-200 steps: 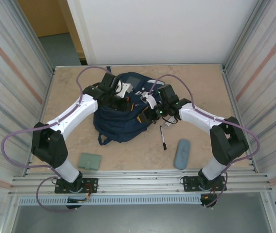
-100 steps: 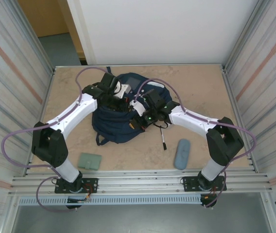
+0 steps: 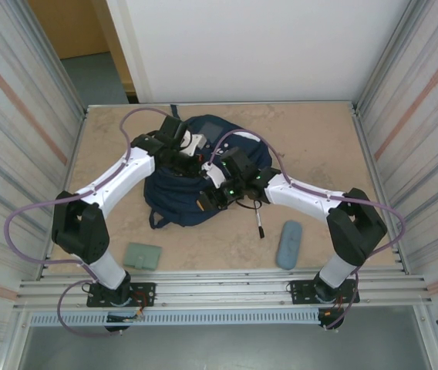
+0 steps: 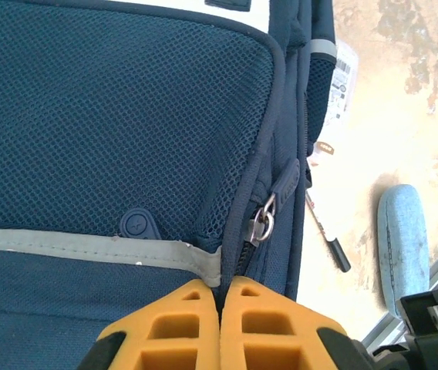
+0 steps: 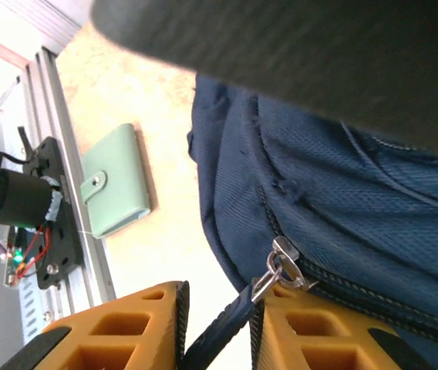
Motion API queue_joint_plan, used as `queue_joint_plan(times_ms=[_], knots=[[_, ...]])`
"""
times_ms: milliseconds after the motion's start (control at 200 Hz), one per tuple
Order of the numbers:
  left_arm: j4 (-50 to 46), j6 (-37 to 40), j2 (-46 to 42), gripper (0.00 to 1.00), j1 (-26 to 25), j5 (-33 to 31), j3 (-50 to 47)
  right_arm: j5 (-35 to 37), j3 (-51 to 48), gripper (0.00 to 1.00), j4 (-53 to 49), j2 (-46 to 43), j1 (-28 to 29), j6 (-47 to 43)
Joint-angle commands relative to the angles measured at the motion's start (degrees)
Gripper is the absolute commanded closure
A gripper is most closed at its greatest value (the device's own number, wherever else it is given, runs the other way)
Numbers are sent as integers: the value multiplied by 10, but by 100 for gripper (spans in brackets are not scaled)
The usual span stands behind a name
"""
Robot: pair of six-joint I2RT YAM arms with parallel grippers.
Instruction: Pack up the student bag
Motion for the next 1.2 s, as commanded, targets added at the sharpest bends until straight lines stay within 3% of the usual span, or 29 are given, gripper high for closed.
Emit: queue_joint_plan(times_ms=[0,150,326,551,812,897,982,1087,1193], knots=[[82,3,-8,100,-9,49,0,-59,-20,81,17,-11,12,36],[100,-4,-16,100,-8,53,-21,-35,-20,81,44,1,29,57],[105,-11,-22,100,-5,59,-31,6,-30,90,59,-4,43,49],[155,-54,-27,100,-5,69,-61,24,-41,88,105,15,83,42],[187,-70,-34,100,-6,66,-87,46,-83,61,139,-28,81,46],[174,-52,-38,100,-3,50,-85,108,-100,54,97,-71,70,38],[158,-41,-42,87,3,49,-82,223,-129,48,60,-122,53,61],[160,-42,-54,69,7,52,-90,289,-138,46,6,-174,20,91],[152,-47,-65,61,7,55,-91,349,-147,42,-13,-226,-3,116]])
